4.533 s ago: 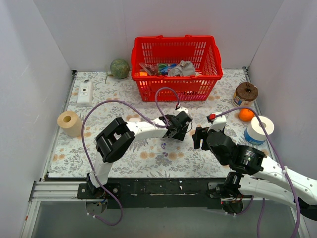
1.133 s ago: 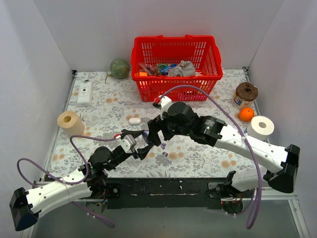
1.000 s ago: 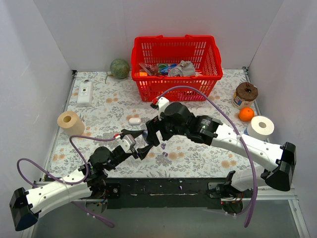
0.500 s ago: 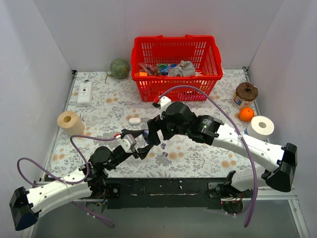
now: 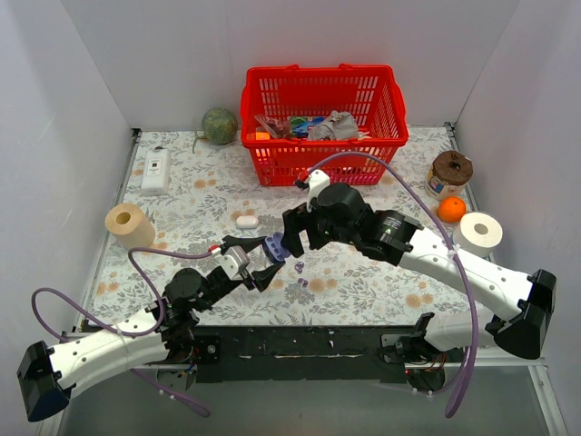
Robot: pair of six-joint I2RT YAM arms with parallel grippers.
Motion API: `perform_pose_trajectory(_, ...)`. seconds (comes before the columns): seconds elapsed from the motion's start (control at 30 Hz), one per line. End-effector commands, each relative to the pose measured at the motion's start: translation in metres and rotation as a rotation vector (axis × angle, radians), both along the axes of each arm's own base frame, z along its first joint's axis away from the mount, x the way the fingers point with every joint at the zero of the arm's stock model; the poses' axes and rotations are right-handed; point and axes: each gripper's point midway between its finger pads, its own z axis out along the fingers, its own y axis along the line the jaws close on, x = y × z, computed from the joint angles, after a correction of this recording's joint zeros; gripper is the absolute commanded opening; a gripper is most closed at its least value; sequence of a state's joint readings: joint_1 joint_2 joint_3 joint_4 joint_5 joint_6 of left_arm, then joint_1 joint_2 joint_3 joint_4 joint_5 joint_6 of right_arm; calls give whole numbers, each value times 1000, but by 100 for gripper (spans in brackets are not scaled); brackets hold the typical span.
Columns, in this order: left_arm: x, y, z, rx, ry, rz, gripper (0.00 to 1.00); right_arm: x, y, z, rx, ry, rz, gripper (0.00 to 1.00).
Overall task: Insert the wireless bluetooth earbuds into the charging case
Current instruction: Open the charging case.
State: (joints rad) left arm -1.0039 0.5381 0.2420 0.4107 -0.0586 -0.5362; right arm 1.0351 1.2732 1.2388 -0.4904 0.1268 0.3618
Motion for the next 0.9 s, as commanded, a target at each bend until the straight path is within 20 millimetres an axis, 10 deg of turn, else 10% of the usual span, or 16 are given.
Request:
perform_pose_trajectory(0.0, -1, -3, 20, -36, -48, -14, 0, 4, -7, 25, 79, -71, -27, 91)
perform_pose_trajectory(0.2, -1, -5, 22, -43, -46, -18, 0, -5, 9, 46, 166, -79, 56, 85)
perform_pose_trajectory(0.43, -2, -4, 23, -55, -43, -17, 0, -4, 15, 30, 126, -35, 64, 59)
perform_pose_trajectory(0.87, -2, -4, 24, -66, -51, -22, 0, -6, 25, 19, 117, -1, 94, 44)
